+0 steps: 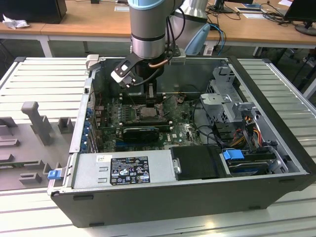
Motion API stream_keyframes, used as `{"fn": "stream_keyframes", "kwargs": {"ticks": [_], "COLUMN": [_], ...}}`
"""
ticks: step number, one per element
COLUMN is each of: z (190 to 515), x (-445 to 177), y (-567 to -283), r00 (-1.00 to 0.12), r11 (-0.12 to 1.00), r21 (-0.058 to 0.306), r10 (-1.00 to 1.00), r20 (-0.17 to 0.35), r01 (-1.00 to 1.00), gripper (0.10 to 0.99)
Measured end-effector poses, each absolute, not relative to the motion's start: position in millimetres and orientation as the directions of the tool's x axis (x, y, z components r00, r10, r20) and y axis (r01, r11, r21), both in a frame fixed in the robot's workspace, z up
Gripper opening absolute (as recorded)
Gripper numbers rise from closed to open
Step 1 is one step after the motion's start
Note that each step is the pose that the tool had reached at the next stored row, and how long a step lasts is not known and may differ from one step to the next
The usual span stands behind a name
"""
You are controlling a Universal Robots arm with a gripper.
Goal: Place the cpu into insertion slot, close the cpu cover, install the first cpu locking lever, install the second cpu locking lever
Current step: 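Close the cpu cover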
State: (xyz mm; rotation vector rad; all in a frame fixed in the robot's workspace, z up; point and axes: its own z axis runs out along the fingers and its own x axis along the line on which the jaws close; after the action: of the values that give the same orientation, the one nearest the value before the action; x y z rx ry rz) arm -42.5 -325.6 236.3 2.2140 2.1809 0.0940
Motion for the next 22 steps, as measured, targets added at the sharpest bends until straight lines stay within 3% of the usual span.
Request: {"fn": "stream_keyframes", "kwargs": {"ticks": [22], "z": [260.6], "x": [-40.6], "y": [-324.8], "r00": [0.014], "r11": [-0.016], "r21": [0.065], "r10": [1.0], "r20": [0.019], "r01": [0.998], "gripper": [0.106]}}
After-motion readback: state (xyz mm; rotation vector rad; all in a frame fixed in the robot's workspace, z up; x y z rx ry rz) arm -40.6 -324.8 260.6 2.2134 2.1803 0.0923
